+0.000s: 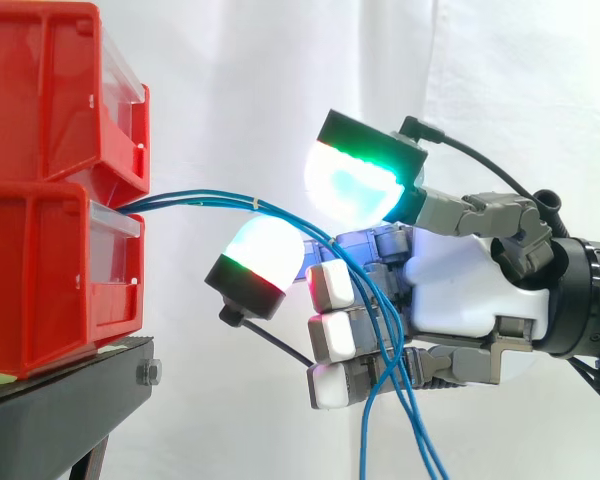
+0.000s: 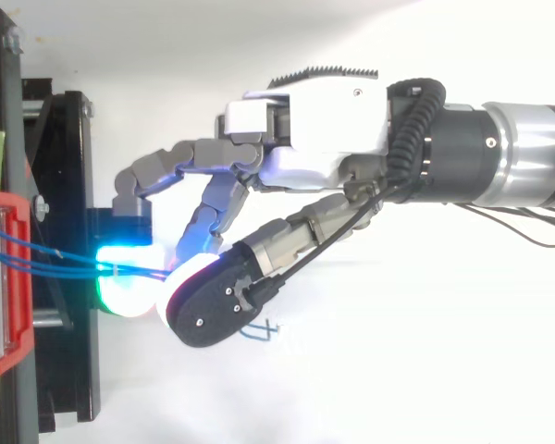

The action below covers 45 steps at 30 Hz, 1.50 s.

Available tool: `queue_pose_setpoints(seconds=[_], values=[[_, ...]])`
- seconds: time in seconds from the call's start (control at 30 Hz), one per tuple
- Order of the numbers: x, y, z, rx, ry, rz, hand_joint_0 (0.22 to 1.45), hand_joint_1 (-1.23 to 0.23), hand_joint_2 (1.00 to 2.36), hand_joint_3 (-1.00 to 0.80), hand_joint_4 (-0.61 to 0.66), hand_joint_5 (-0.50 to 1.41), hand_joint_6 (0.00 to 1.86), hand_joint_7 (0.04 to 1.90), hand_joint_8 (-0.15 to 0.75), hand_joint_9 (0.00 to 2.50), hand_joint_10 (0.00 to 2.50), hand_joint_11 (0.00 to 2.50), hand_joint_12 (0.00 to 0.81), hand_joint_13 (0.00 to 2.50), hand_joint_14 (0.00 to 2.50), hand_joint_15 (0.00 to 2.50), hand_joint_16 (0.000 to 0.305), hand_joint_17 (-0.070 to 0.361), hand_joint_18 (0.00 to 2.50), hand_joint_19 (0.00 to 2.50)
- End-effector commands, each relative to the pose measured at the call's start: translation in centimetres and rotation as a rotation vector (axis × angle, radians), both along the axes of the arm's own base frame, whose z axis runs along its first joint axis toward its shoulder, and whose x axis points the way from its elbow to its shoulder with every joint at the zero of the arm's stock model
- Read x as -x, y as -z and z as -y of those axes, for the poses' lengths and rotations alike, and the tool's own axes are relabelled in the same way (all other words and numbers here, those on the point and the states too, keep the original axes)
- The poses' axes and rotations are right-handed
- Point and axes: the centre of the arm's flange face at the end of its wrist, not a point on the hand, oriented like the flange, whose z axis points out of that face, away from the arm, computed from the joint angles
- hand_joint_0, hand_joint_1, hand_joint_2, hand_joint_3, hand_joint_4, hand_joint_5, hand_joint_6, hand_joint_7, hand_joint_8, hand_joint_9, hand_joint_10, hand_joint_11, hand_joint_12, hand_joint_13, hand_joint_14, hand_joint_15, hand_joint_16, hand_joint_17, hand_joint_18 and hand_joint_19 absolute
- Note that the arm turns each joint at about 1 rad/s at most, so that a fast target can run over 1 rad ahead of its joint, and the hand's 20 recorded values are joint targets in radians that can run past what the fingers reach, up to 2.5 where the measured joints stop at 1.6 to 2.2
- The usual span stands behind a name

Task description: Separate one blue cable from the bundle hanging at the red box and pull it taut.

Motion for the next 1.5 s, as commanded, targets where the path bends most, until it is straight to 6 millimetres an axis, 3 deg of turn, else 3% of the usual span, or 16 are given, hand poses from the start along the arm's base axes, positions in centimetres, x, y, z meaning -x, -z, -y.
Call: queue_pose_setpoints(seconds=[0.0,0.27,0.43,0.93,1.27,1.47], values=[[0.0,0.0,-0.1,-0.001,0.000,-0.001,0.66,-0.64,1.00,-0.44,0.27,-0.12,0.50,1.17,0.350,1.06,0.02,0.52,0.340,1.08,0.02,0.44,0.032,0.073,0.87,0.36],[0.0,0.0,-0.5,-0.003,0.001,-0.004,0.63,-0.62,1.00,-0.50,0.26,-0.11,0.50,1.20,0.361,1.09,0.01,0.53,0.341,1.09,0.02,0.45,0.033,0.074,0.87,0.37],[0.0,0.1,-0.5,-0.004,-0.001,-0.007,0.67,-0.64,1.01,-0.39,0.24,-0.10,0.50,1.25,0.361,1.12,0.02,0.59,0.343,1.12,0.02,0.49,0.033,0.074,0.89,0.38],[0.0,0.1,-0.5,-0.015,0.007,-0.007,0.65,-0.63,1.01,-0.43,0.24,-0.10,0.50,1.25,0.349,1.30,0.02,1.01,0.347,1.43,0.03,1.07,0.035,0.079,1.00,0.52],[0.2,0.2,-0.7,-0.026,0.003,-0.031,0.66,-0.61,1.01,-0.41,0.24,-0.10,0.50,1.25,0.344,1.34,0.02,1.08,0.338,1.46,0.03,1.14,0.036,0.082,1.03,0.55],[0.8,-1.8,-0.3,-0.020,0.008,-0.032,0.67,-0.54,1.01,-0.36,0.22,-0.09,0.50,1.26,0.339,1.35,0.02,1.09,0.341,1.46,0.03,1.15,0.037,0.084,1.02,0.57]])
